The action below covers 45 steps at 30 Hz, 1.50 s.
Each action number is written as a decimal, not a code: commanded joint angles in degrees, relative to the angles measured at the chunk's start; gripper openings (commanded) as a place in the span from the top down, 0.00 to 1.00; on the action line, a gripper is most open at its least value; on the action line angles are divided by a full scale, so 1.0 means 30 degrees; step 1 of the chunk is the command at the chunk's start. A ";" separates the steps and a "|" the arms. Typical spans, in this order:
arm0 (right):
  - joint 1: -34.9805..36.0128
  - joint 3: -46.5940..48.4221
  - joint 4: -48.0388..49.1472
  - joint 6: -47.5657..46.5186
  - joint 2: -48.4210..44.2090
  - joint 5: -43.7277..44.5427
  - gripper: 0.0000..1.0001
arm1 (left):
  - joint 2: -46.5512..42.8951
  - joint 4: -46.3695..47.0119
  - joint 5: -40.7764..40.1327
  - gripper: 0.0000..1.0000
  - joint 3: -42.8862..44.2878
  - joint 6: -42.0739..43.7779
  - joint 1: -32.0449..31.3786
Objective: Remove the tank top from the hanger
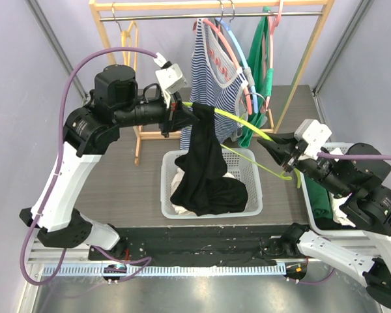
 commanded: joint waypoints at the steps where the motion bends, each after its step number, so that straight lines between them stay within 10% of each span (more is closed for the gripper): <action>1: -0.0009 0.0646 0.0966 0.0372 -0.0624 0.0822 0.99 | -0.0920 -0.0134 0.0007 1.00 0.0969 0.1002 -0.0096; 13: -0.0008 0.1145 -0.1142 0.0869 -0.1386 0.1145 0.99 | -0.1186 -0.0546 -0.1720 1.00 0.1582 0.2353 -0.0067; 26: -0.0125 0.3927 -0.5157 0.2218 -0.3847 0.3105 0.99 | 0.0602 0.3849 -1.1623 1.00 0.3049 0.2324 -0.0067; 39: -0.0301 0.3256 -0.3432 0.2014 -0.4932 0.5392 0.99 | 0.0631 0.0044 -0.1552 1.00 0.2405 0.0975 -0.1704; 45: -0.0330 0.2639 -0.2727 0.1896 -0.4376 0.5715 0.99 | 0.1364 -0.0750 -0.2218 1.00 0.2935 0.2233 -0.3201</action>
